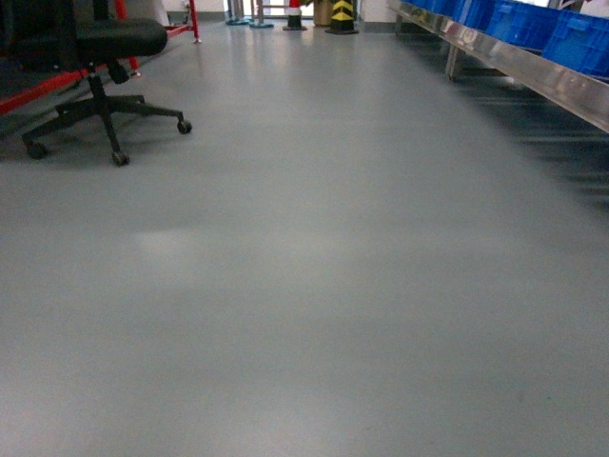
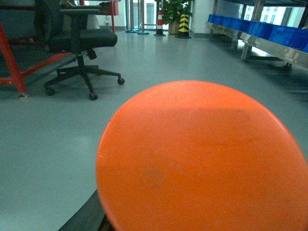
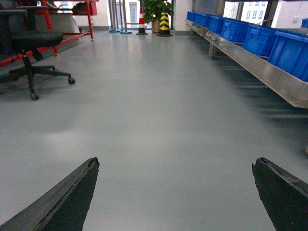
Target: Pick capacitor and pack into box
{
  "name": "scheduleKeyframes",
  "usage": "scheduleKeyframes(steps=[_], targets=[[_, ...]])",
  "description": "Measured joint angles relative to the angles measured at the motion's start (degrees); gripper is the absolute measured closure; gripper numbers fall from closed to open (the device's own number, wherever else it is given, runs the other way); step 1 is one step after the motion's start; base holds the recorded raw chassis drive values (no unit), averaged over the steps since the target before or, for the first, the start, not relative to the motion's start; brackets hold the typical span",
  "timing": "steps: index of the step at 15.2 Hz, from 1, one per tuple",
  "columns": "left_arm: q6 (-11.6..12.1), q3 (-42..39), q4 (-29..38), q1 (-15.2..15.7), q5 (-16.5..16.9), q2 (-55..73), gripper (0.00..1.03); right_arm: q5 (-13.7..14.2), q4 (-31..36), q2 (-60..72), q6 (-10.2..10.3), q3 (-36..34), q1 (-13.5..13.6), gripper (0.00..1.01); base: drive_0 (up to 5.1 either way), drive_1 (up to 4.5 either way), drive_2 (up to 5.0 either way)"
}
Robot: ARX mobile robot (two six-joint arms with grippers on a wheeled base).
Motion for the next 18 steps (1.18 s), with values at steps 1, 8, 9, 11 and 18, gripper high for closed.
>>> scheduleKeyframes(steps=[1, 8, 9, 11, 18], targets=[[0.0, 0.0, 0.0, 0.0, 0.0, 0.0, 0.59, 0.0, 0.2, 0.0, 0.0, 0.0, 0.0, 0.03, -5.0, 2.42, 2.4], [0.0, 0.0, 0.0, 0.0, 0.0, 0.0, 0.59, 0.0, 0.2, 0.0, 0.0, 0.0, 0.0, 0.03, -5.0, 2.44, 2.4], [0.0, 0.0, 0.1, 0.0, 0.0, 0.0, 0.59, 0.0, 0.2, 0.0, 0.0, 0.0, 0.0, 0.03, -5.0, 2.45, 2.5], [0.0, 0.0, 0.0, 0.0, 0.0, 0.0, 0.59, 0.0, 0.3, 0.0, 0.0, 0.0, 0.0, 0.03, -4.9, 2.51, 2.5], [0.0, 0.0, 0.2, 0.0, 0.0, 0.0, 0.59, 0.0, 0.2, 0.0, 0.0, 0.0, 0.0, 0.03, -4.9, 2.53, 2.5]])
